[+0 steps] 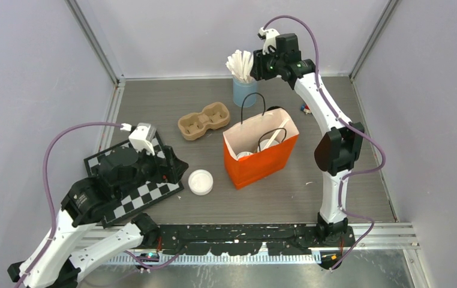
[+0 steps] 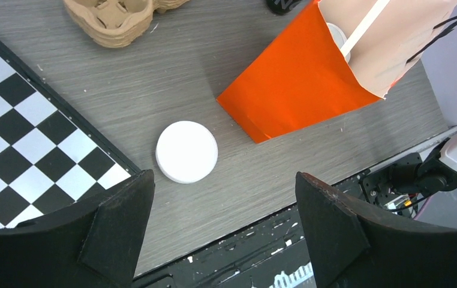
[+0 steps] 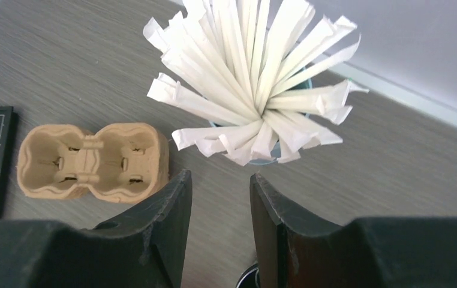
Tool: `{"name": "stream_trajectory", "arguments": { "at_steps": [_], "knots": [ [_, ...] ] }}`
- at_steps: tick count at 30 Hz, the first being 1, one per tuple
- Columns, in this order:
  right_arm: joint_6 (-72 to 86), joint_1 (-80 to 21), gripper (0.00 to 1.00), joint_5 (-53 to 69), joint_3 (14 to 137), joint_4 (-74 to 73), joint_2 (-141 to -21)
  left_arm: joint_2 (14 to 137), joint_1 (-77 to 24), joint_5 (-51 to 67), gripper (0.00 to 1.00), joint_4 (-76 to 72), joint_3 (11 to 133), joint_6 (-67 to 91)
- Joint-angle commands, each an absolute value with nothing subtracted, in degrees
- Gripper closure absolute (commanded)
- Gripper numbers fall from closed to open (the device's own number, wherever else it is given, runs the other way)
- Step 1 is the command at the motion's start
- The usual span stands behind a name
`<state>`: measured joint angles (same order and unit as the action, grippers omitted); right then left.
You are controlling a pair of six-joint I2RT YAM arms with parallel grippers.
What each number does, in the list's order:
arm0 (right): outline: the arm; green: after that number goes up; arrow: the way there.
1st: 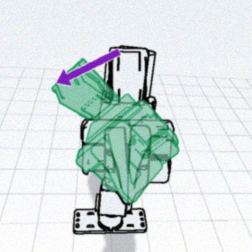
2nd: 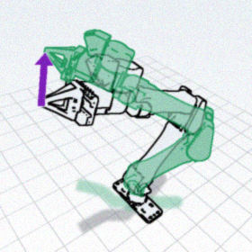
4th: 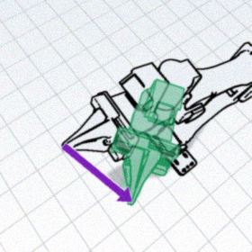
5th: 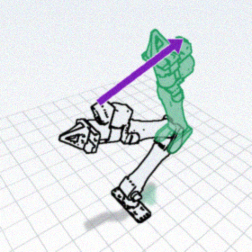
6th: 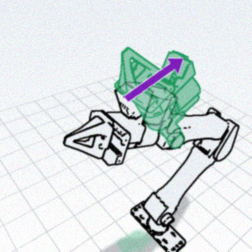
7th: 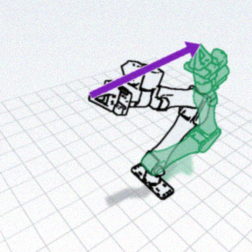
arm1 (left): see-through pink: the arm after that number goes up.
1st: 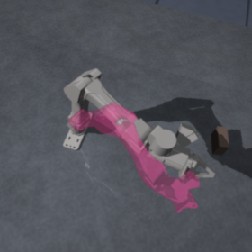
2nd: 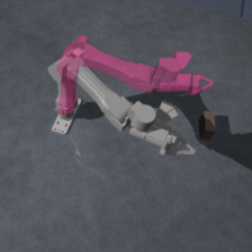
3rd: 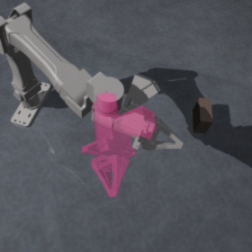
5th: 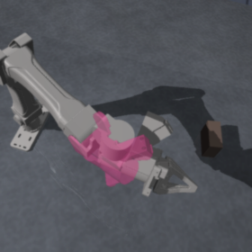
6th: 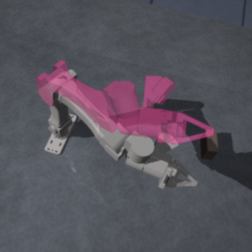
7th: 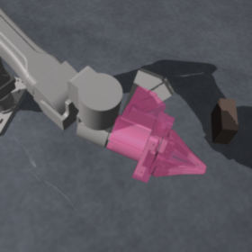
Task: Pack the takeout coffee
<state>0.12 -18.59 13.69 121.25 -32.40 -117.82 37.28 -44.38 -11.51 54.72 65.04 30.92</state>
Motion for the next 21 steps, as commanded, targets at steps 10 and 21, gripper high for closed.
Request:
{"name": "stream_trajectory", "arguments": {
  "at_steps": [10,21],
  "knots": [
    [-8.8,-18.4,0.64,16.2,129.9,-29.4,-121.0,34.3,-44.1,-13.9,0.12,56.4,65.1,34.4],
    [-9.0,-18.4,0.65,17.5,134.1,-31.5,-125.1,32.4,-44.1,-13.7,0.11,53.9,60.3,36.9]
  ]
}}
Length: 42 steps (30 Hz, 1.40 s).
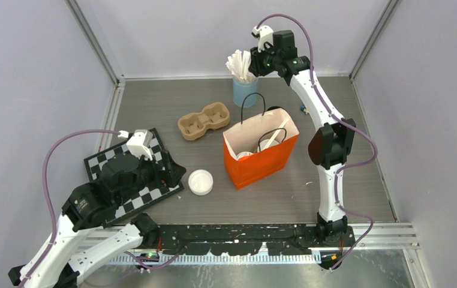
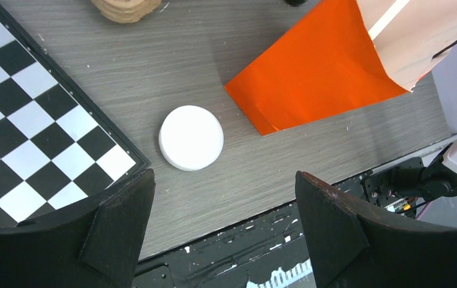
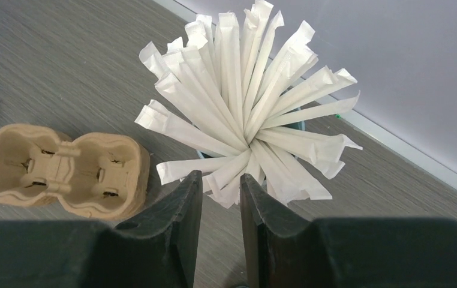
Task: Pack the takeout coffee
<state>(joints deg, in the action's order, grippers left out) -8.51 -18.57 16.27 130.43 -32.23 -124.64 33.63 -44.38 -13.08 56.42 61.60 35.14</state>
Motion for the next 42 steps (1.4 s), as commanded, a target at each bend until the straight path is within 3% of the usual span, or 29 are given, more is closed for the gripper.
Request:
{"name": "stream_trajectory", "arguments": {
  "at_steps": [1,32,36,42],
  "knots": [
    [-8.6,-18.3,0.65,17.6,134.9,-31.7,-125.5,32.3,-44.1,-13.7,0.11,53.9,60.1,36.9],
    [-7.3,-18.2,0.64,17.1,133.5,-31.7,-128.7,33.7,-44.1,-14.8,0.1,52.7,58.6,35.5],
    [-7.4,-18.1,0.7,16.7,133.1,-31.4,-128.6,34.6,-44.1,-14.8,0.1,52.3,59.4,34.2],
    [-5.4,-18.0,0.67,17.4,133.4,-31.0,-129.0,35.5,-44.1,-14.8,0.09,53.2,60.1,32.7]
  ]
}}
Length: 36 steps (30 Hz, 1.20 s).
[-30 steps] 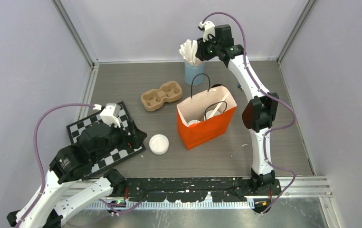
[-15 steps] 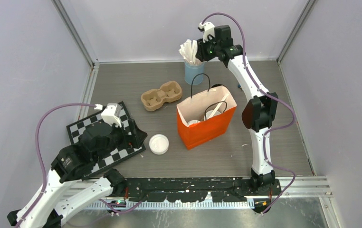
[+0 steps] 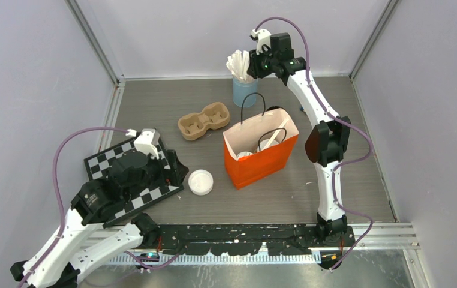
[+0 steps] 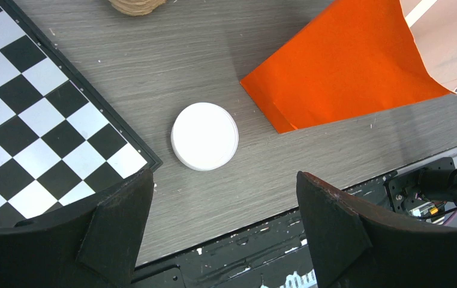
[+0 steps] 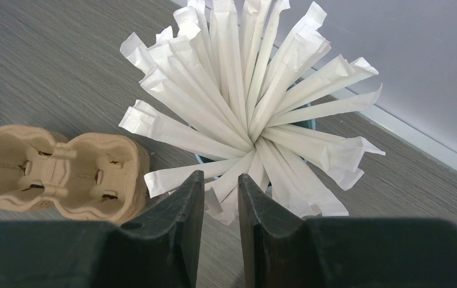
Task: Pack the takeout coffee
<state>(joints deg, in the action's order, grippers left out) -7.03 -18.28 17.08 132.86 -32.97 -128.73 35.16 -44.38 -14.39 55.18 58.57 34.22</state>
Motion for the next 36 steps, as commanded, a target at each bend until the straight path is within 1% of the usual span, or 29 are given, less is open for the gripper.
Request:
{"name": "stream_trajectory", "arguments": {
  "at_steps": [1,5,6,10,12,16,20,22,25,30,36],
  "knots": [
    [-5.1,-18.0,0.68,17.5,133.1,-31.1,-129.0,35.3,-44.1,-15.0,0.09,53.3,60.0,32.7],
    [-4.3,-18.0,0.7,17.8,131.9,-31.1,-128.5,34.5,-44.1,-15.9,0.09,53.3,59.9,32.5],
    [-4.6,-18.0,0.72,17.9,131.9,-31.1,-128.5,34.4,-44.1,-16.3,0.09,53.4,59.9,32.5],
    [-4.9,-17.9,0.92,17.5,134.4,-31.1,-128.4,33.8,-44.1,-16.5,0.09,53.3,59.7,32.7],
    [-4.2,-17.9,0.99,17.6,137.6,-31.1,-128.5,33.8,-44.1,-16.6,0.09,53.0,59.8,32.5],
    [-1.8,-17.8,1.0,17.4,142.0,-31.0,-127.7,34.6,-44.1,-16.6,0.08,52.2,60.2,31.3],
    [-0.4,-17.8,1.0,17.7,140.8,-30.4,-124.0,35.4,-44.1,-16.0,0.08,51.4,60.5,30.4],
    [-0.2,-17.8,1.0,17.6,140.7,-32.6,-122.1,35.4,-44.1,-14.7,0.08,50.5,60.7,30.1],
    [1.5,-17.8,1.0,16.8,139.1,-34.1,-117.6,35.8,-44.1,-14.0,0.08,49.3,61.6,29.6],
    [4.3,-17.9,1.0,16.5,134.5,-34.1,-108.3,37.2,-44.1,-13.7,0.04,48.5,61.0,29.5],
    [6.3,-18.4,1.0,18.6,133.1,-35.4,-100.3,38.8,-44.1,-8.4,0.04,48.2,61.3,30.9]
  ]
}}
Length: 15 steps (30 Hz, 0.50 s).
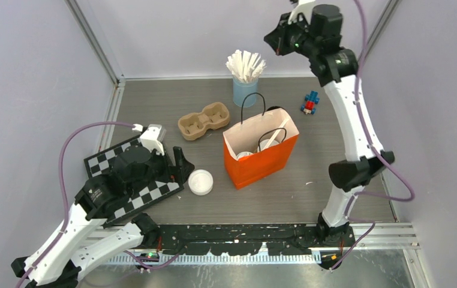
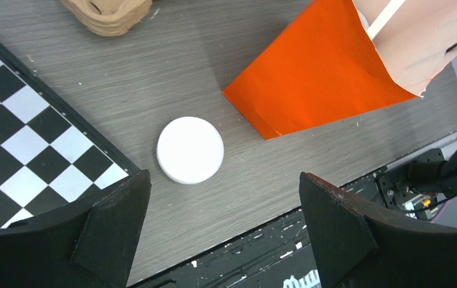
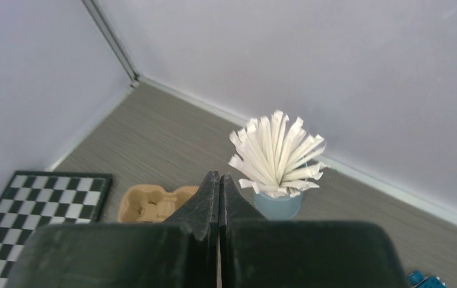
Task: Pack the takeout coffee
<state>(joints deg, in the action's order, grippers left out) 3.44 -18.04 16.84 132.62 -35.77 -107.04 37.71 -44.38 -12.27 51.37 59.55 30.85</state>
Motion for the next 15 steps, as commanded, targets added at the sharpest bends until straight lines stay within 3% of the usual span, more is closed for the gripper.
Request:
{"name": "stream_trajectory", "arguments": {
  "at_steps": [1,7,11,15],
  "knots": [
    [6.9,-18.4,1.0,19.3,132.7,-35.5,-99.1,38.9,-44.1,-8.2,0.04,48.1,61.5,30.6],
    [6.3,-19.0,0.98,18.0,126.4,-36.3,-92.8,38.4,-44.1,-7.1,0.05,48.1,61.3,31.3],
    [2.3,-19.0,0.67,14.7,122.4,-34.9,-92.1,37.1,-44.1,-6.3,0.05,46.6,59.6,33.8],
    [0.3,-19.0,0.47,14.4,118.9,-30.7,-94.0,36.8,-44.1,-6.3,0.05,47.6,59.5,34.5]
  ]
}}
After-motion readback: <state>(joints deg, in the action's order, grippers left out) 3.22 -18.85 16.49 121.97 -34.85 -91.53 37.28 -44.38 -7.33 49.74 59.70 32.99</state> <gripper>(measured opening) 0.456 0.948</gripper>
